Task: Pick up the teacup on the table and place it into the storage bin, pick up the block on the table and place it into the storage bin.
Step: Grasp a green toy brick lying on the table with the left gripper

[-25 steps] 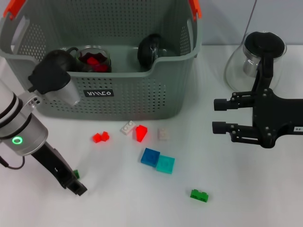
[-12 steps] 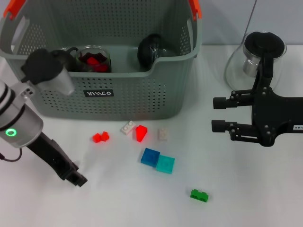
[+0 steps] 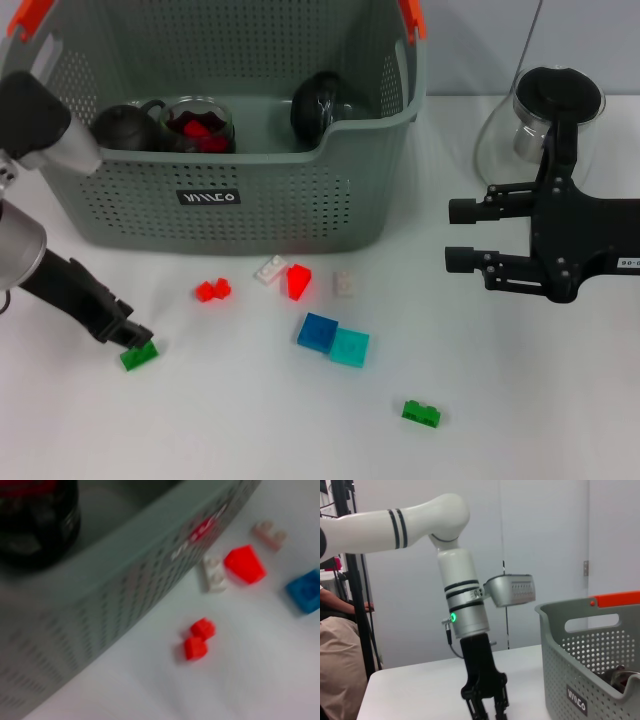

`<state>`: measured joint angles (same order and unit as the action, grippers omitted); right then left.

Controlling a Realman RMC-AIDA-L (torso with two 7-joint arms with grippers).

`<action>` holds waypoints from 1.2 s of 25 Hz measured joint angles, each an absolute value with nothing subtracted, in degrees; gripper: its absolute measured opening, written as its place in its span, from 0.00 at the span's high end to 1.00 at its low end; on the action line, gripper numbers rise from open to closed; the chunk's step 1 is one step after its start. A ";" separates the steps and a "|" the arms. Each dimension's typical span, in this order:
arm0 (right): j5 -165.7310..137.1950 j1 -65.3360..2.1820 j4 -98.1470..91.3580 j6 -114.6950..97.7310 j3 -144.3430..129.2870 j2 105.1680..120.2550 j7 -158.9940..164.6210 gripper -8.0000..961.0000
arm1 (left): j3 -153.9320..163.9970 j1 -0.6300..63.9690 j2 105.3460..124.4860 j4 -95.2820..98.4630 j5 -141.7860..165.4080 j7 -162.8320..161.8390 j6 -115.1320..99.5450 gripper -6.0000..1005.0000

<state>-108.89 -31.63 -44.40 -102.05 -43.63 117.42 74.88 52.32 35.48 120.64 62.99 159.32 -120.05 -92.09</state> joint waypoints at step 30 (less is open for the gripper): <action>-108.93 -31.97 -44.50 -101.77 -42.97 117.52 74.88 0.45 | 54.82 34.84 121.66 62.12 160.26 -117.32 -95.22 0.69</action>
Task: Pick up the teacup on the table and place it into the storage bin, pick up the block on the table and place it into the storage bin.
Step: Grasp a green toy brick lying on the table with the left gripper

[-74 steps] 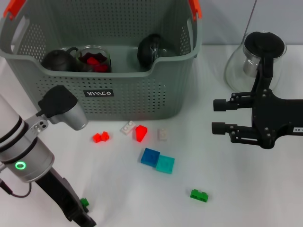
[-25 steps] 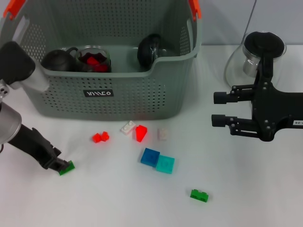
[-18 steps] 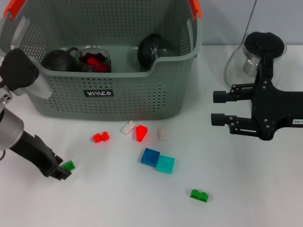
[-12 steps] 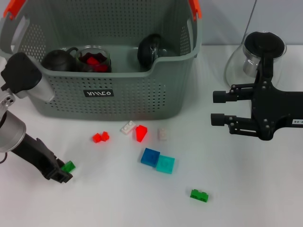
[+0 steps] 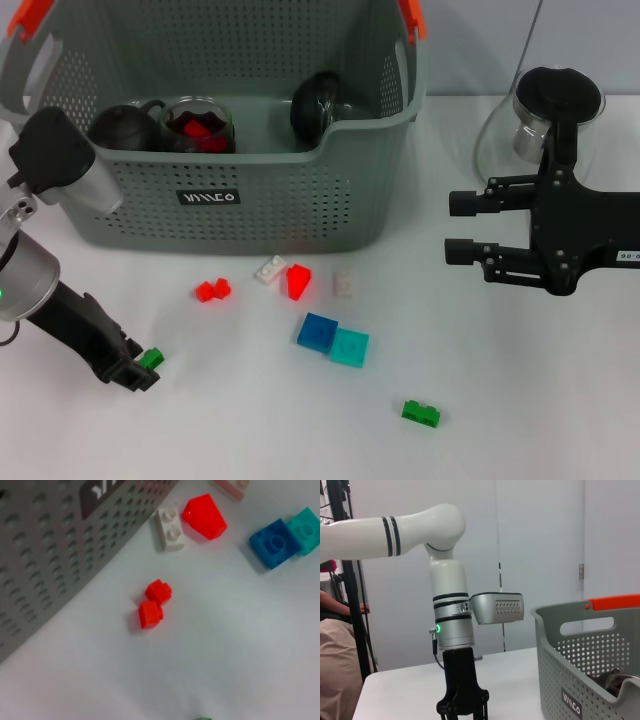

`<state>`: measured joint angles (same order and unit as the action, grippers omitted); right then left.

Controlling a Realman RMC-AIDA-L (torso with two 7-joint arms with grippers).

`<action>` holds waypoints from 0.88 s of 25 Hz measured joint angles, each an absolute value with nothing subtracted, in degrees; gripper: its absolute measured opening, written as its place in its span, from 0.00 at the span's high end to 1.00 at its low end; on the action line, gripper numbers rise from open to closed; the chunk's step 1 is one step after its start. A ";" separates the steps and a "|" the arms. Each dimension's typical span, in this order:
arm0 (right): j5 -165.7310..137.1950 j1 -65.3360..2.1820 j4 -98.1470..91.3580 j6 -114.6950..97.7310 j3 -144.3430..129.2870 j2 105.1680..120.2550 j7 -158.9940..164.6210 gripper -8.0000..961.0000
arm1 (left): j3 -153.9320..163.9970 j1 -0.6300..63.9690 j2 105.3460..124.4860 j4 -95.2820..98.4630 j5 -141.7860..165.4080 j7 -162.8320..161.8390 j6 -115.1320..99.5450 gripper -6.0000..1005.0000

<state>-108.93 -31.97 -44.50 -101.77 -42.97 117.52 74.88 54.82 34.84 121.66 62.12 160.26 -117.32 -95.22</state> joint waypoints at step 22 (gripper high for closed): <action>-108.99 -32.34 -44.35 -101.78 -42.97 117.42 74.97 0.45 | 55.89 34.65 123.06 61.64 162.16 -119.22 -90.79 0.71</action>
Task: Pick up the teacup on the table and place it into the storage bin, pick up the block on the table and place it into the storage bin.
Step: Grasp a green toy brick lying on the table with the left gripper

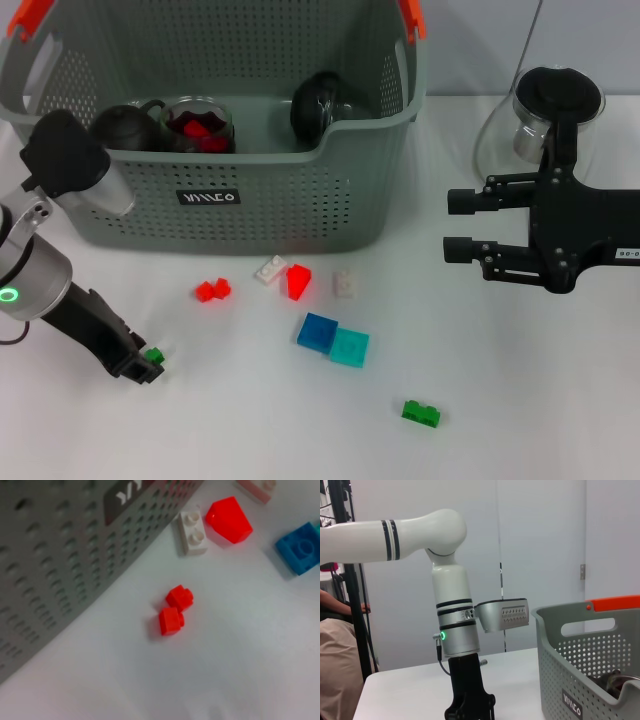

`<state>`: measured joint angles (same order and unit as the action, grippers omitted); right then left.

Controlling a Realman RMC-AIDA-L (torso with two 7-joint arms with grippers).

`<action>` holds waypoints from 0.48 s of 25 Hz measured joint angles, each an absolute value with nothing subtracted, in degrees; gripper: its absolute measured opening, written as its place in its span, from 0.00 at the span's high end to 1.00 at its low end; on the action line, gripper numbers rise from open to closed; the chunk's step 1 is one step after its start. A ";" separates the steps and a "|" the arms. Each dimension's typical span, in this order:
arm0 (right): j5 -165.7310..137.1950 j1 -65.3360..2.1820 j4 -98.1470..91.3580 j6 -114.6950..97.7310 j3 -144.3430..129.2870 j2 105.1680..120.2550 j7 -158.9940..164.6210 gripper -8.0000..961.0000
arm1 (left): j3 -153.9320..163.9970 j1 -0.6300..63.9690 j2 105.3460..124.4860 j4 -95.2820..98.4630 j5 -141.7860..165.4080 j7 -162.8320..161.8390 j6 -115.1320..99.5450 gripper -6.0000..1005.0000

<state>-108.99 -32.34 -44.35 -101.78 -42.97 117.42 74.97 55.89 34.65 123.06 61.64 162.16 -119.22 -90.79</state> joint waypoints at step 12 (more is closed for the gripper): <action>-109.05 -32.21 -44.29 -101.78 -42.98 117.42 74.97 0.45 | 57.12 34.45 123.55 61.48 163.63 -119.29 -90.13 0.73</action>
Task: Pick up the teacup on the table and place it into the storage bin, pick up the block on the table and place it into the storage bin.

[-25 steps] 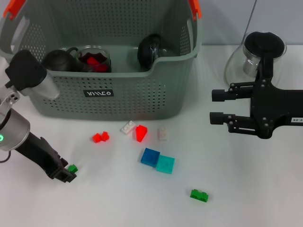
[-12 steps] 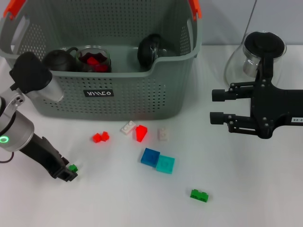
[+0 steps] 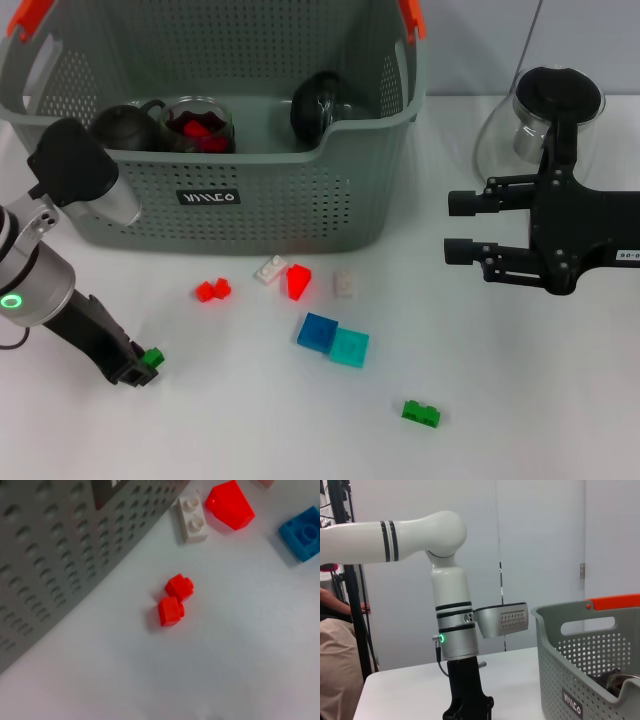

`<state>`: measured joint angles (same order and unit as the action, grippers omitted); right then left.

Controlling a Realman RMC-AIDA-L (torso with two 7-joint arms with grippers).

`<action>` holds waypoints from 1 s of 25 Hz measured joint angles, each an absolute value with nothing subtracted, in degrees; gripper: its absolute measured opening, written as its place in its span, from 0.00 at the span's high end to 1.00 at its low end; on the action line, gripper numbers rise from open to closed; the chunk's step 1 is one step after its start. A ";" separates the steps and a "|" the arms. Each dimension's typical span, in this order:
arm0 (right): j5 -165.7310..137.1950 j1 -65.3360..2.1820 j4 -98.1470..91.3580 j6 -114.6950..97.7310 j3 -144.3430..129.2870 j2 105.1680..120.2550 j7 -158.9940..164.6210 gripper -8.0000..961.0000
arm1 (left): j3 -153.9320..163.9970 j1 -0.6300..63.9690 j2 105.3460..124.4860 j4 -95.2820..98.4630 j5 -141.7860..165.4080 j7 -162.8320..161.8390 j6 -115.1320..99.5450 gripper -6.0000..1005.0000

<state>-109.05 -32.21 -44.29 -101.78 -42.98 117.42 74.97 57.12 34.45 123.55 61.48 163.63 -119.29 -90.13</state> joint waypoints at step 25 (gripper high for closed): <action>-108.80 -32.10 -44.38 -102.01 -42.98 117.33 75.12 0.45 | 36.44 39.59 115.36 53.14 154.36 -114.00 -101.18 0.83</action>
<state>-108.80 -32.10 -44.38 -102.01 -42.98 117.33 75.12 36.44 39.59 115.36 53.14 154.36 -114.00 -101.18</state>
